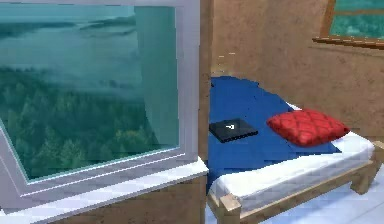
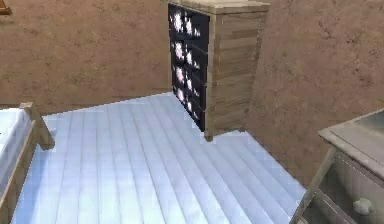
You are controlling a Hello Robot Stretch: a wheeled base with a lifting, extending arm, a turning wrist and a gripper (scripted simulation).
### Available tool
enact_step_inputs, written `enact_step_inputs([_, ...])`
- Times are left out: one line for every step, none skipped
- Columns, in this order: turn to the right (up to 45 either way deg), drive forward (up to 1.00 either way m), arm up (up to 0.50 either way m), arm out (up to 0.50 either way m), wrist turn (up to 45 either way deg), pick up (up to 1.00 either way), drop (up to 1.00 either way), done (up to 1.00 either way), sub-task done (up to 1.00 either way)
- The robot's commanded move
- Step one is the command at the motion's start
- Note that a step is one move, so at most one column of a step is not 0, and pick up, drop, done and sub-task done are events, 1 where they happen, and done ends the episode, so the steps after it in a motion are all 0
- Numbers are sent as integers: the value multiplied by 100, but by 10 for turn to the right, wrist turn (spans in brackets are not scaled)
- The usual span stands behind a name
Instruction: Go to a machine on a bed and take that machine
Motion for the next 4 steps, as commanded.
enact_step_inputs([0,30,0,0,0,0,0,0,0])
enact_step_inputs([-450,0,0,0,0,0,0,0,0])
enact_step_inputs([-270,0,0,0,0,0,0,0,0])
enact_step_inputs([450,0,0,0,0,0,0,0,0])
